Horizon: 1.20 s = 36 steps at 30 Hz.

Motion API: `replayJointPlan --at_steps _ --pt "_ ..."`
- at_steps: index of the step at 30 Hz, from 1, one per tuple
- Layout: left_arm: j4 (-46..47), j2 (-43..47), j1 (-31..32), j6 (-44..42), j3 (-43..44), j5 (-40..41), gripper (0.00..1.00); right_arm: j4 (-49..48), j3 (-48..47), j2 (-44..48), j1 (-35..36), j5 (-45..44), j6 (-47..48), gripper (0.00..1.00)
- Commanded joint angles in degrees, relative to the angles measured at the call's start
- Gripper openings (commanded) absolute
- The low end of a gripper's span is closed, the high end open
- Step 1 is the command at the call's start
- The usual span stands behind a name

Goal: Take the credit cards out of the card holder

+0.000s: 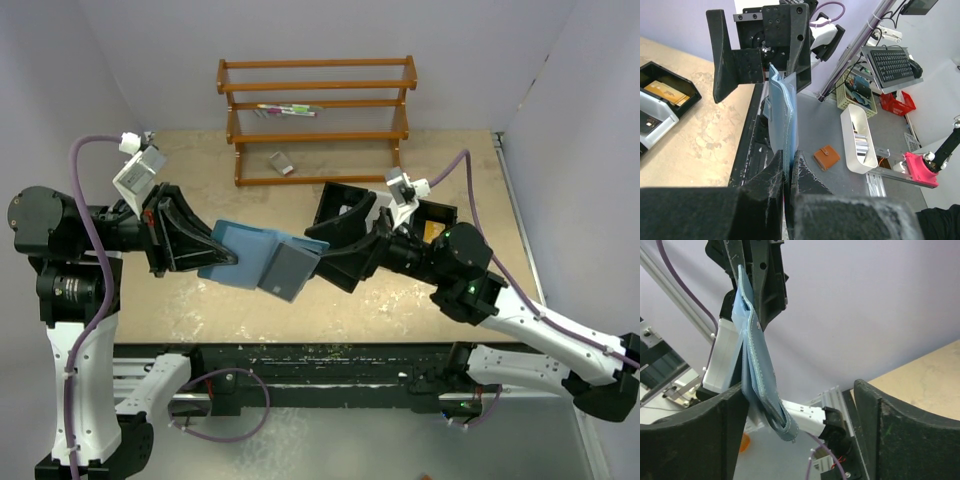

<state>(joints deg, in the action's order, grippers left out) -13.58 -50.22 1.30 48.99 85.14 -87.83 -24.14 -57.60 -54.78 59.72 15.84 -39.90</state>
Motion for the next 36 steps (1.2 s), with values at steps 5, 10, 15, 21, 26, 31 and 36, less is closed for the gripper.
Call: replayJointPlan --at_steps 5,10,15,21,26,31,36 --pt "3.3 0.3 0.0 2.0 1.5 0.3 0.00 -1.2 -2.6 -2.0 0.4 -1.2 0.6 1.00" --pt "3.4 0.2 -0.1 1.9 1.3 0.2 0.00 -7.0 -2.0 -3.3 0.6 2.9 -0.5 0.86" --pt "0.6 0.0 -0.1 -1.8 0.9 0.2 0.00 -11.3 -1.3 -3.2 0.7 7.6 -1.9 0.47" --pt "-20.5 -1.9 -0.1 -23.2 4.2 5.6 0.00 -9.6 -1.5 -2.5 0.7 8.5 -2.1 0.11" --pt "-37.0 -2.2 0.0 -47.0 7.0 22.5 0.42 6.5 -5.5 -3.2 0.7 -0.6 0.2 0.00" --pt "-37.2 2.5 -0.1 -60.4 -0.7 30.2 0.66 33.6 -19.6 -12.3 1.4 -16.7 0.6 0.00" --pt "-38.5 5.9 -0.1 -68.1 -7.0 30.1 0.71 51.5 -32.6 -21.8 7.7 -35.0 2.7 0.00"
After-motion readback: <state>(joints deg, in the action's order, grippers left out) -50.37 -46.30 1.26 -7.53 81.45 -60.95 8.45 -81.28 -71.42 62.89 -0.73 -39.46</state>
